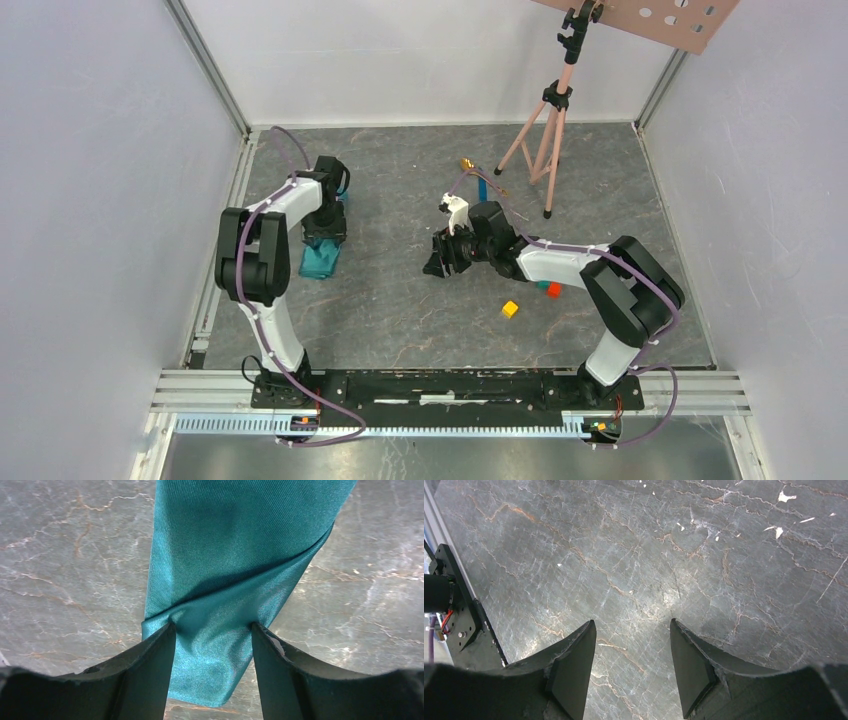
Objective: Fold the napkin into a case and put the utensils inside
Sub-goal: Move the smaller rectangle folded napkin to the center of the board, then pick up the spoon from the center of the board, then place the spoon at the center of the board, then pick up the spoon from the center of the board.
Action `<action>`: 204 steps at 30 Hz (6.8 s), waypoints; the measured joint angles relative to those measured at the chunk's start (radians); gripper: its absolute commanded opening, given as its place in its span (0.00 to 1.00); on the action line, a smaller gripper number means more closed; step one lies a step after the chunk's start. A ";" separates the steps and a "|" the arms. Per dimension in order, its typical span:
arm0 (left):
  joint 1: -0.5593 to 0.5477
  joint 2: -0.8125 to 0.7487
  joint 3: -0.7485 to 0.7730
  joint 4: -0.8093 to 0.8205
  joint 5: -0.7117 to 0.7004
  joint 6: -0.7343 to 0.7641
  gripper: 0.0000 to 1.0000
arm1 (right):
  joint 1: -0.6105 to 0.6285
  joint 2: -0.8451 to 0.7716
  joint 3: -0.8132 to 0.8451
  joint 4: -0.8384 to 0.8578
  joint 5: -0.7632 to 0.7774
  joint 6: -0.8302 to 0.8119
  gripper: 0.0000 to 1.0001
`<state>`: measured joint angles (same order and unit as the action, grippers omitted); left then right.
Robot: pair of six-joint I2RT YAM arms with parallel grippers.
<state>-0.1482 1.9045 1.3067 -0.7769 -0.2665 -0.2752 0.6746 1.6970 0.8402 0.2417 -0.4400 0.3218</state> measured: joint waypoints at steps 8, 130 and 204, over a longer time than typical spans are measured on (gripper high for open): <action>0.077 -0.027 -0.014 -0.013 -0.010 0.042 0.68 | 0.013 0.000 -0.001 0.013 -0.006 0.007 0.62; -0.116 -1.045 -0.532 0.375 1.050 -0.283 0.77 | -0.341 0.622 1.026 -0.604 0.327 -0.536 0.47; -0.321 0.071 0.026 -0.087 0.378 -1.188 0.41 | -0.011 -0.346 -0.195 -0.145 0.414 -0.025 0.57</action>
<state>-0.4690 1.9751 1.3331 -0.8639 0.1112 -1.4628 0.6640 1.3510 0.6453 0.0963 -0.0265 0.2970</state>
